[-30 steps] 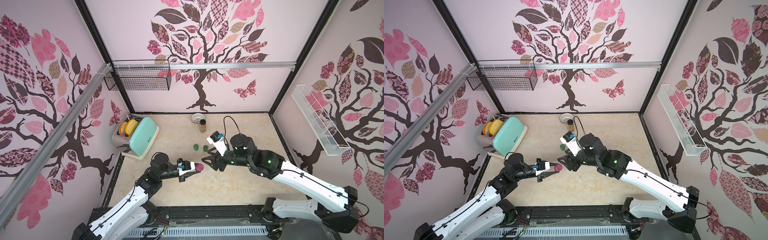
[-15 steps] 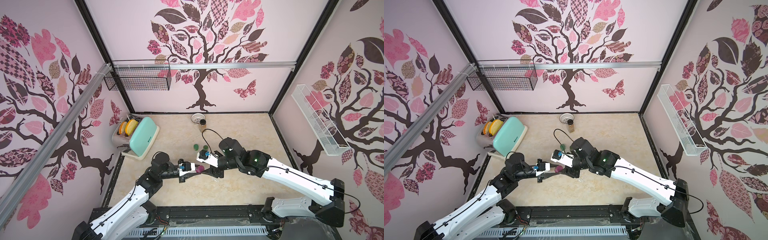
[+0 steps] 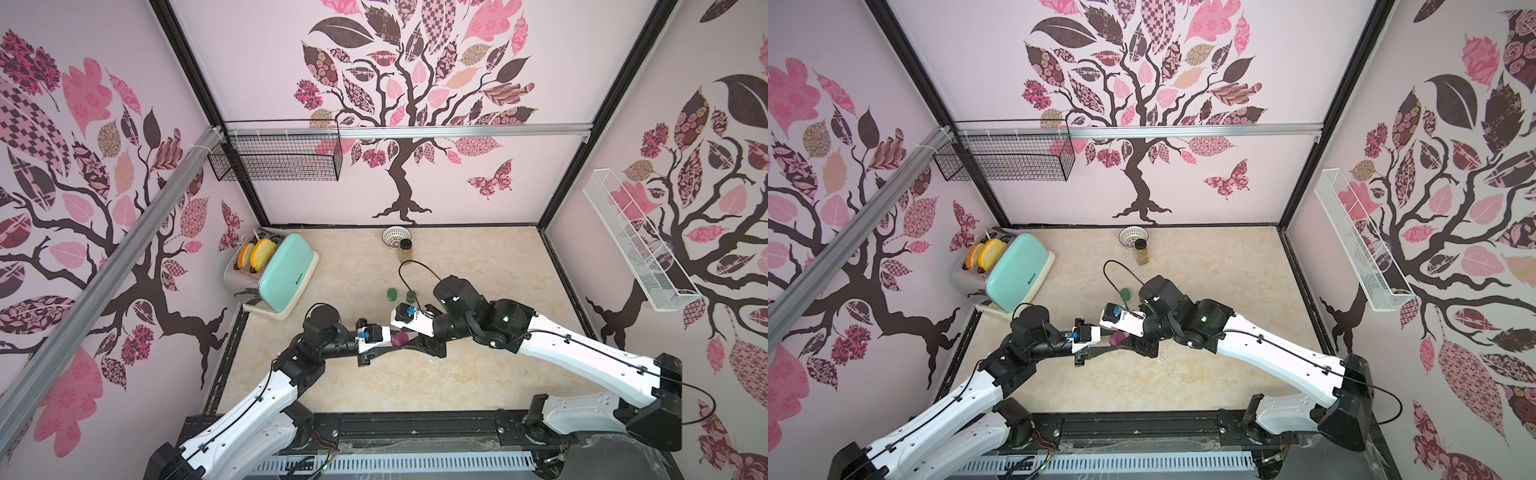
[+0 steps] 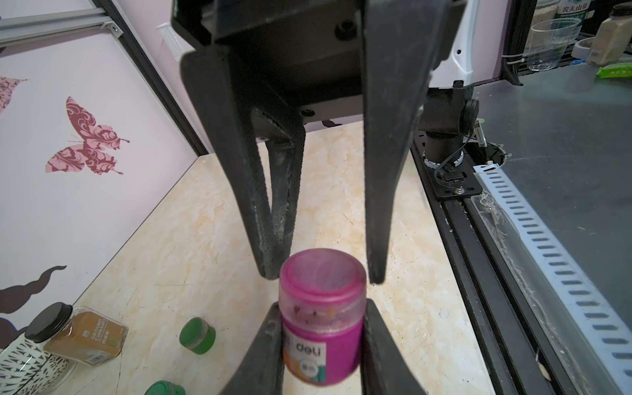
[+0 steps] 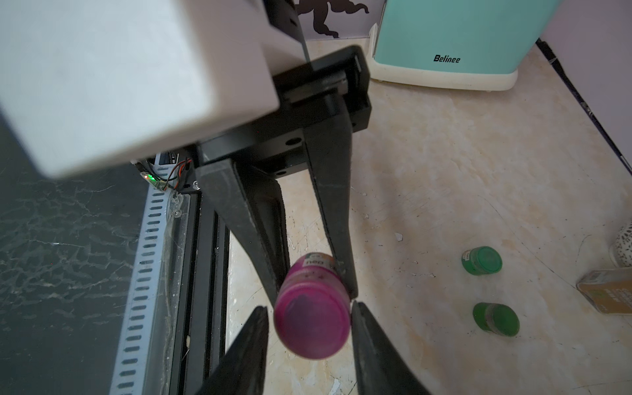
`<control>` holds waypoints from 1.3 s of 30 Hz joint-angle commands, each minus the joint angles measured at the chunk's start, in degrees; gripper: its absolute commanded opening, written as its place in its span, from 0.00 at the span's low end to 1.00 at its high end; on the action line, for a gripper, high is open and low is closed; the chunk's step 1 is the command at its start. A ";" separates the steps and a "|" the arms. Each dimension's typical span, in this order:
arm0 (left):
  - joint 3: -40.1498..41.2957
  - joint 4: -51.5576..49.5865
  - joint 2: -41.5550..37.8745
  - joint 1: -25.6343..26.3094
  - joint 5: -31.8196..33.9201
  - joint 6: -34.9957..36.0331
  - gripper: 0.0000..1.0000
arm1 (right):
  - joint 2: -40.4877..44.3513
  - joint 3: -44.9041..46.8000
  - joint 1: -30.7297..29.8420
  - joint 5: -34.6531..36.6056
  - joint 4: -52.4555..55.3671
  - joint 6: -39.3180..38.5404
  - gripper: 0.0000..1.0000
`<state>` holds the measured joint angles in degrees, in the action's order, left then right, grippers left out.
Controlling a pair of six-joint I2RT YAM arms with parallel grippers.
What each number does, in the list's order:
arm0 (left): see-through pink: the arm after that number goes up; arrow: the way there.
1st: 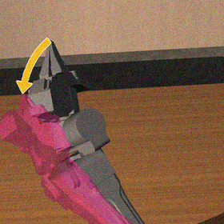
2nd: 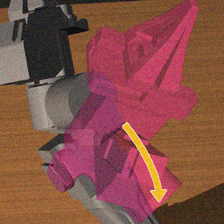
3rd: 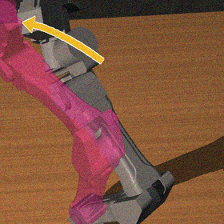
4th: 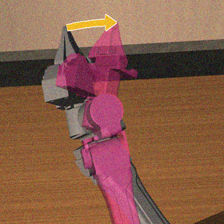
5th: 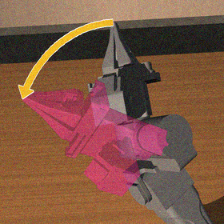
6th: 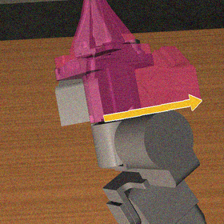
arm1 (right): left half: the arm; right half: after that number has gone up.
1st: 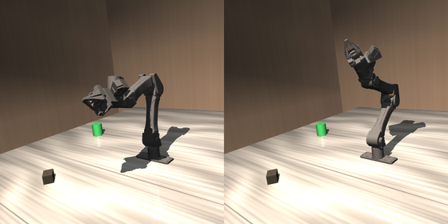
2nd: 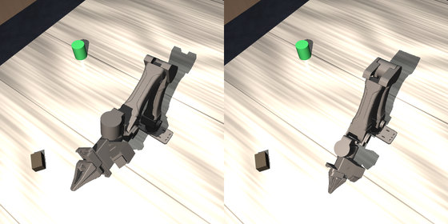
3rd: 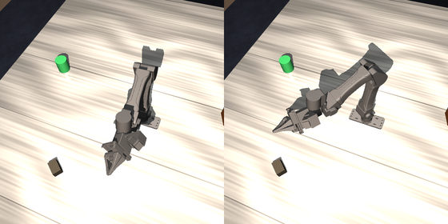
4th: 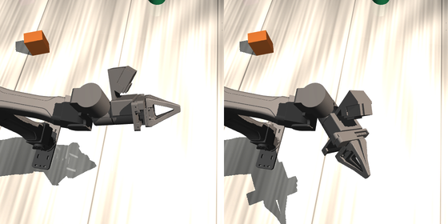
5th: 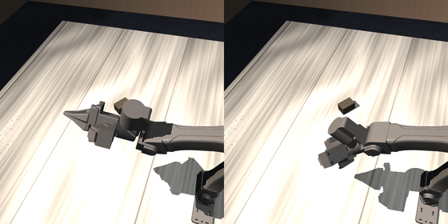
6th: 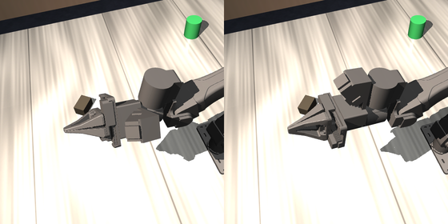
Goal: Close the paint jar lid
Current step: Screw the lid onto the paint jar.
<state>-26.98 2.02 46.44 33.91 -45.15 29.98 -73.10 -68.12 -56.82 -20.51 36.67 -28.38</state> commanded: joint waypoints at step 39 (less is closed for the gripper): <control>-1.58 0.20 -1.52 0.05 0.76 0.52 0.25 | -4.00 1.52 -6.64 13.29 -8.59 59.93 0.00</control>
<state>-26.98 -5.45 46.19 33.47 -42.50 30.02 -75.09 -64.42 -62.46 -8.25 29.56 21.82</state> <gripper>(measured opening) 0.320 0.326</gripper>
